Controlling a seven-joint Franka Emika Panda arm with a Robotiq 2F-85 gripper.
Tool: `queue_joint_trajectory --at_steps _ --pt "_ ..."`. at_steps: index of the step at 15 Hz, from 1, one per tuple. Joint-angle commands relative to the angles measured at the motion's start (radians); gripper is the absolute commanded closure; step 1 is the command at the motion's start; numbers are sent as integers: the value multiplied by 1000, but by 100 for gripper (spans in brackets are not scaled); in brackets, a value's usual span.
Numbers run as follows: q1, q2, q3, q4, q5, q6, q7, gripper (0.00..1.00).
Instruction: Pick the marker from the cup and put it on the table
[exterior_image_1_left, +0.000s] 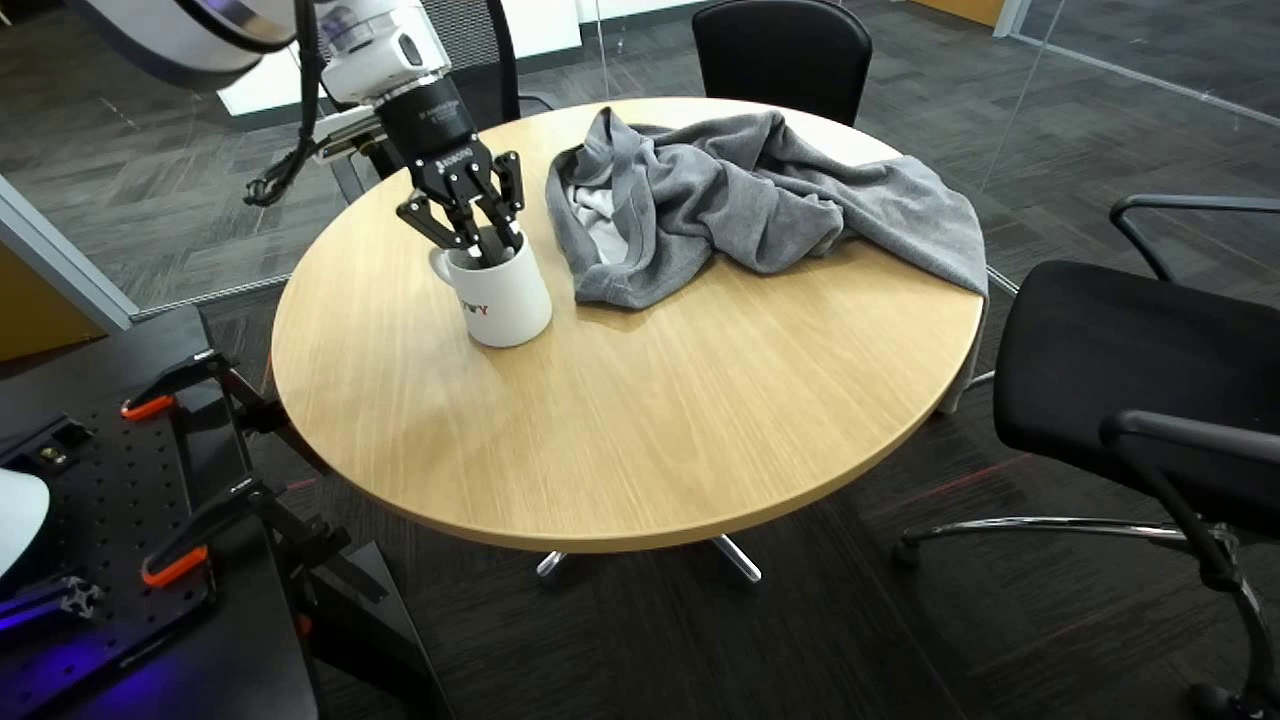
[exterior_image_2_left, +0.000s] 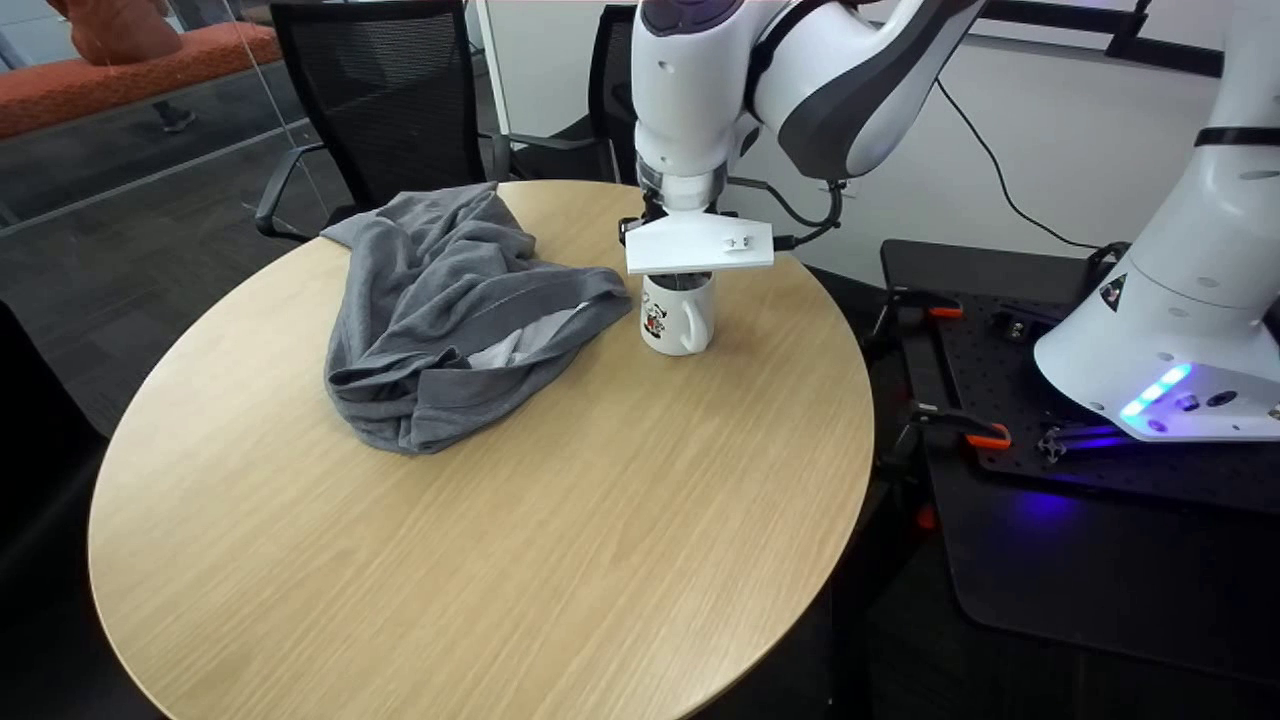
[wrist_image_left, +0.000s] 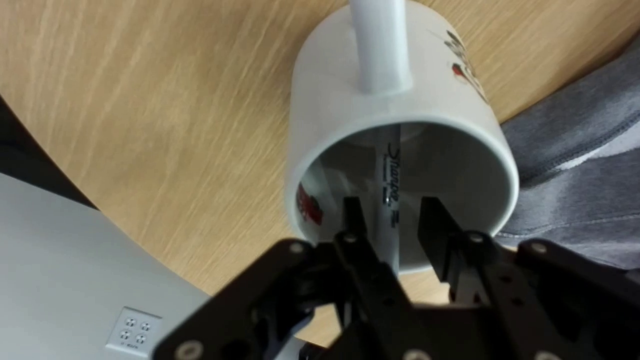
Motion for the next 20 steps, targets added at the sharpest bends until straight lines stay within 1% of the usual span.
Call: queue_joint_trajectory --at_steps 1,2,3,4,9,13,15,18,20 --pt "29 1 -26 8 14 15 -20 95" --pt "35 -10 -26 1 8 13 -17 100" --pt "41 -19 -27 -4 2 11 -13 100" --pt "45 -27 -27 -8 -1 10 -11 97" --pt "80 -97 -25 -45 -44 -15 19 97" --pt "93 -184 -14 -80 -129 -45 80 97" --pt "95 -241 -3 -102 -193 -67 132 97" --pt "83 -322 28 -131 -288 -85 217 97" --pt "77 -367 48 -146 -329 -78 251 97"
